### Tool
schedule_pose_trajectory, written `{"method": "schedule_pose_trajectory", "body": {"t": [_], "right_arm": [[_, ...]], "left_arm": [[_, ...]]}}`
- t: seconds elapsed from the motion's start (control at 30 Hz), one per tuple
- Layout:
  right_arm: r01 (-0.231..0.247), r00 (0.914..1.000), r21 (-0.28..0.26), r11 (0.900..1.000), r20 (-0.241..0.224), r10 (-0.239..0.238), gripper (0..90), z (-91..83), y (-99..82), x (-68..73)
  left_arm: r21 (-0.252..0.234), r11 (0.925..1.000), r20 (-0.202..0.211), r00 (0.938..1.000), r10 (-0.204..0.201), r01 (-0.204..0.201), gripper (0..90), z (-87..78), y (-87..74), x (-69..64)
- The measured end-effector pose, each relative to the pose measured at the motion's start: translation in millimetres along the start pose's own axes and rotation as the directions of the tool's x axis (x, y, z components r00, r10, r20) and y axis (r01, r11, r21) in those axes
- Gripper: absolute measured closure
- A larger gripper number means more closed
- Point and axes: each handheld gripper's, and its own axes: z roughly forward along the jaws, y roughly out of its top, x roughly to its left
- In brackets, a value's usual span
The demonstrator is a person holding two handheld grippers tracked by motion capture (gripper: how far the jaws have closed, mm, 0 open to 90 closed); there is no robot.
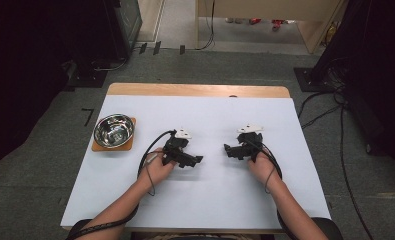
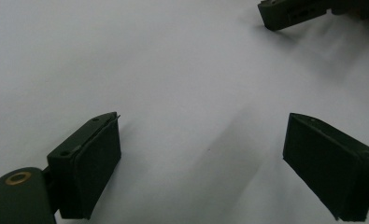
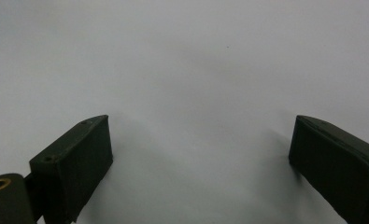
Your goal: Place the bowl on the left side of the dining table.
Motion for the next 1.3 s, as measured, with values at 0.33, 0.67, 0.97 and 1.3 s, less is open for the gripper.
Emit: {"method": "schedule_pose_trajectory", "body": {"t": [0.33, 0.67, 0.97, 1.3], "right_arm": [[0.0, 1.0, 0.0, 1.0, 0.0, 0.0, 5.7, 0.0, 0.0, 0.0], [0.0, 1.0, 0.0, 1.0, 0.0, 0.0, 5.7, 0.0, 0.0, 0.0], [0.0, 1.0, 0.0, 1.0, 0.0, 0.0, 5.8, 0.0, 0.0, 0.1], [0.0, 1.0, 0.0, 1.0, 0.0, 0.0, 5.7, 0.1, 0.0, 0.0]], "left_arm": [[0.0, 0.9977, -0.005, 0.9976, 0.069, -0.069, 0.9, 4.4, -3.5, -5.5], [0.029, 0.9916, -0.058, 0.9901, 0.128, -0.126, 0.0, 8.3, -3.9, -13.8], [0.027, 0.9918, -0.06, 0.9902, 0.126, -0.125, 0.0, 8.4, -4.1, -13.9], [0.007, 0.9922, -0.059, 0.9904, 0.125, -0.124, 0.0, 8.5, -6.2, -13.9]]}}
